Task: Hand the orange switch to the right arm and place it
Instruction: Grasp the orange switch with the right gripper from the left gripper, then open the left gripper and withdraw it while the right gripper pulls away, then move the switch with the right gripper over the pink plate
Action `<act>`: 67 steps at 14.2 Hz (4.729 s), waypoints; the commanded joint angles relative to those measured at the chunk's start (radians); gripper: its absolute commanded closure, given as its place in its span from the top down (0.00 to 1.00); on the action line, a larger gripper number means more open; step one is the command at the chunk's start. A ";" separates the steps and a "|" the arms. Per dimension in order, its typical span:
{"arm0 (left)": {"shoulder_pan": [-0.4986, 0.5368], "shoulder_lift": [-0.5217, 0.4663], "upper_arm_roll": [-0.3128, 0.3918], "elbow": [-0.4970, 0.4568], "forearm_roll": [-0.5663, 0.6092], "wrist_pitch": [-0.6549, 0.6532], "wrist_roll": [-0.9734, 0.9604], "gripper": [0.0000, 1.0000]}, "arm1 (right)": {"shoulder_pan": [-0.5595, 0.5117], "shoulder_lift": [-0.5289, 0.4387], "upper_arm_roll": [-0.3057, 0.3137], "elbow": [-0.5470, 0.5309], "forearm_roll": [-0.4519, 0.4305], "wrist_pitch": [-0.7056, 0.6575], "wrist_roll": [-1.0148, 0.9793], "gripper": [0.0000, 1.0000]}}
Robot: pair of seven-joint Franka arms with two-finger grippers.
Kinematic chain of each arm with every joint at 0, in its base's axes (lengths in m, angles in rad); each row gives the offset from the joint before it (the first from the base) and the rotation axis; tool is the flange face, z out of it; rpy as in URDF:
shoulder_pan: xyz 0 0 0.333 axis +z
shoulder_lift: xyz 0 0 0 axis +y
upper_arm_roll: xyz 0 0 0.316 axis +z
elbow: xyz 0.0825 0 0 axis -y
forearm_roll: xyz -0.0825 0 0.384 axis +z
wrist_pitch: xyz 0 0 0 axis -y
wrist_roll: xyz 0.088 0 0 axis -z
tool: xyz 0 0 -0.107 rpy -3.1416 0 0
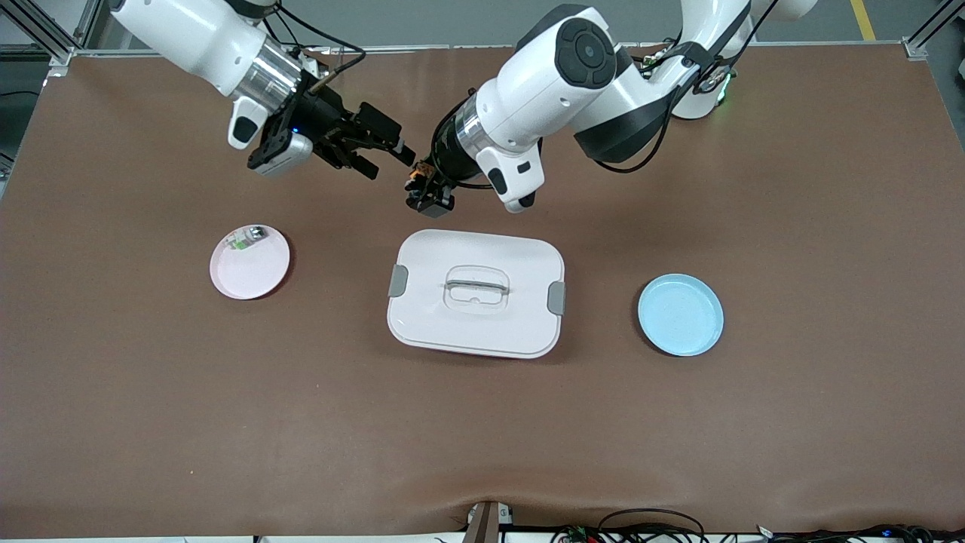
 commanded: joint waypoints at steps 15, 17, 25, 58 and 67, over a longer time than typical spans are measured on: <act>-0.016 0.015 -0.005 0.033 -0.064 0.001 -0.022 0.00 | 0.043 0.051 -0.011 0.017 0.022 0.029 0.050 0.00; -0.016 0.015 -0.005 0.038 -0.064 0.001 -0.019 0.64 | 0.043 0.054 -0.011 0.017 0.022 0.029 0.050 0.00; 0.085 -0.040 0.016 0.038 -0.020 -0.028 0.122 1.00 | 0.040 0.051 -0.012 0.020 0.012 0.000 0.044 0.00; 0.297 -0.420 0.449 -0.068 0.366 -0.655 1.918 1.00 | -0.592 0.077 -0.020 -0.270 -0.810 -0.059 -1.727 0.00; 0.271 -0.569 0.507 -0.232 0.353 -0.652 2.071 1.00 | -0.586 0.204 -0.019 -0.346 -0.809 0.101 -1.747 0.00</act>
